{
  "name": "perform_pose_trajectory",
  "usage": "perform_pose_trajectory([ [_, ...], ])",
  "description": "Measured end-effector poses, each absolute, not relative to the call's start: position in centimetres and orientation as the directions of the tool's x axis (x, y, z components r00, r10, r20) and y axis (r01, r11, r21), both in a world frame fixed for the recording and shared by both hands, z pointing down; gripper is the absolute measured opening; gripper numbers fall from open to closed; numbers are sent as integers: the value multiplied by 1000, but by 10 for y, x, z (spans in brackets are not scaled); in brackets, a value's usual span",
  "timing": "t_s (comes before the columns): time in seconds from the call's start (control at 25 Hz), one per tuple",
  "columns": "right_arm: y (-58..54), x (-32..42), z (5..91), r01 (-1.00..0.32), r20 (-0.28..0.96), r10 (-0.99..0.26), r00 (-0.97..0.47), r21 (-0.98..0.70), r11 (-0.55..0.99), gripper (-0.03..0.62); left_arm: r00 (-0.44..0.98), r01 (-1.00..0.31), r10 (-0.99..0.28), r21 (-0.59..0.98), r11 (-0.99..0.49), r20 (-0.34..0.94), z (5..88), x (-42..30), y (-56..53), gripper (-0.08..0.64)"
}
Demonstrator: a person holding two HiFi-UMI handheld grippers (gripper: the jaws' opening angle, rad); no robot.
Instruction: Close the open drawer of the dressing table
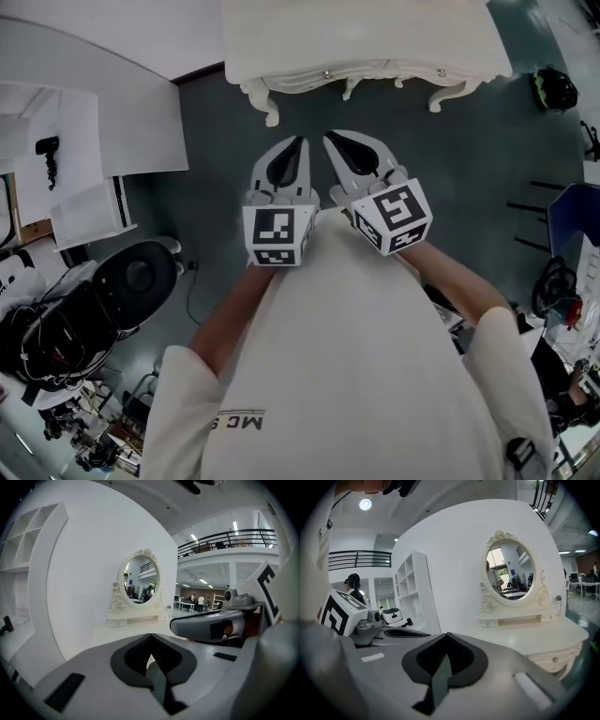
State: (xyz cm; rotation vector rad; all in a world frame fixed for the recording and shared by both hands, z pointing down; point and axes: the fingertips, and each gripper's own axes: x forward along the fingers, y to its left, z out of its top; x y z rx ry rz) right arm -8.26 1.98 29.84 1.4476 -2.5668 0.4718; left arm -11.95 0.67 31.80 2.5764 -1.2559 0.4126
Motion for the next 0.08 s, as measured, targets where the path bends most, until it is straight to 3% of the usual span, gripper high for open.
perform_pose_trajectory([
  [0.08, 19, -86, 300, -851, 283, -803, -524, -193, 488, 0, 590, -793, -724, 87, -603, 359, 319, -119, 6, 9],
])
